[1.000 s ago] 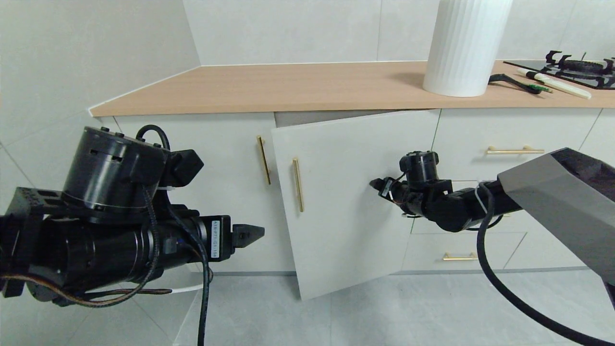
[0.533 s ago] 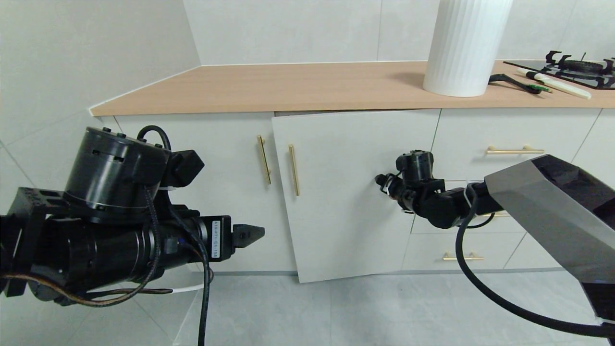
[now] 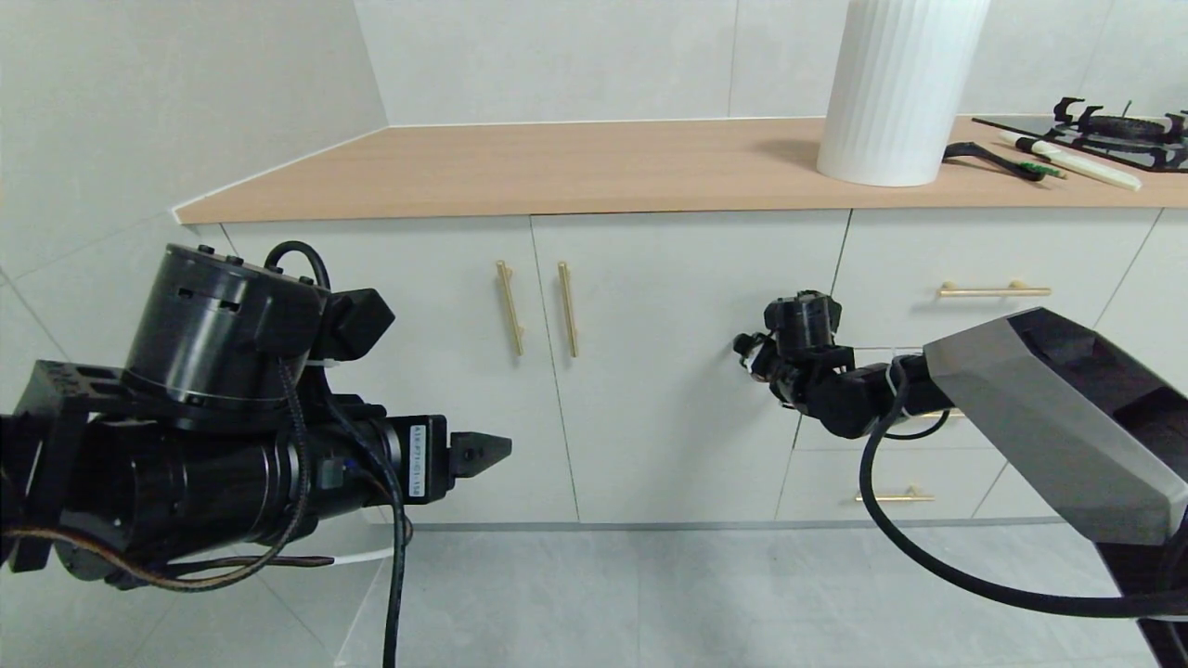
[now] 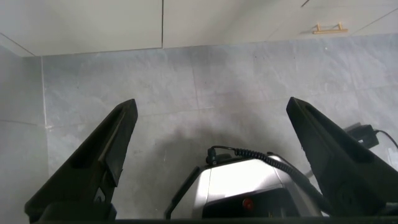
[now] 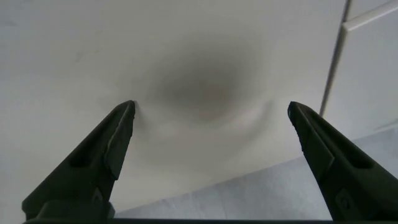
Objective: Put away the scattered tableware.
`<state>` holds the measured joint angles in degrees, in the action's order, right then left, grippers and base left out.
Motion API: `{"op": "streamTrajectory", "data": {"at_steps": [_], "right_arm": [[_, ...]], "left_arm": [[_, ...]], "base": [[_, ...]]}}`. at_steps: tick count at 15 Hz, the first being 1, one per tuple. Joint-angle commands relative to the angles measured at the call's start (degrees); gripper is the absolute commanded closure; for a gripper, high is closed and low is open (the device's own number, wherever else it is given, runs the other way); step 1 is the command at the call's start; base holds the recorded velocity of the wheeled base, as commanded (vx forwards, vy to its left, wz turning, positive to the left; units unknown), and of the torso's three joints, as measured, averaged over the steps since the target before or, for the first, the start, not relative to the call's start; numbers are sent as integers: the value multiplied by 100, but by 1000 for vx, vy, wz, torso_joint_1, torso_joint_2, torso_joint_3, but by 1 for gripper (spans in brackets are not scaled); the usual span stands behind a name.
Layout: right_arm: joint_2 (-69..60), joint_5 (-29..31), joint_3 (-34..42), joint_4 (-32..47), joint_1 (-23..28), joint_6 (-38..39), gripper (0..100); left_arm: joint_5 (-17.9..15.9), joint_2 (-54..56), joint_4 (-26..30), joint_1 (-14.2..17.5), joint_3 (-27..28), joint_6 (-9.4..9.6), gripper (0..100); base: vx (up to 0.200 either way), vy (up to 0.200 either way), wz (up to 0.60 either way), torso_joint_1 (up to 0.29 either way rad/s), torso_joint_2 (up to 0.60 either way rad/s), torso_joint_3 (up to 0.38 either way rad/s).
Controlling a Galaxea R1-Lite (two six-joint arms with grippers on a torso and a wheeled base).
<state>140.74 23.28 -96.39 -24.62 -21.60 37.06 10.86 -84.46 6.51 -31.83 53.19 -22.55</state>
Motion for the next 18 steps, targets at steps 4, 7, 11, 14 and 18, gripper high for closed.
{"op": "streamTrajectory", "data": {"at_steps": [4,7,11,14,18], "right_arm": [[-433,-122,437,10,-20,3,0],[-2042,-1757,2186,-25,-90,-23,0],[-3299,-2003,3188,-25,-90,-577,0],[-4617,-1678,4058,-25,-90,-1210,0],[-6621,-1406,5332,19,-90,-1825,0]], "left_arm": [[4,26,-1,10,-1,-4,0],[12,61,-9,10,7,-21,0],[109,509,-9,10,-19,-30,0],[215,1274,-18,36,-168,5,0],[566,2689,-18,379,-731,172,0]], "base": [[0,0,0,0,0,0],[0,0,0,0,0,0],[0,0,0,0,0,0],[0,0,0,0,0,0],[0,0,0,0,0,0]]}}
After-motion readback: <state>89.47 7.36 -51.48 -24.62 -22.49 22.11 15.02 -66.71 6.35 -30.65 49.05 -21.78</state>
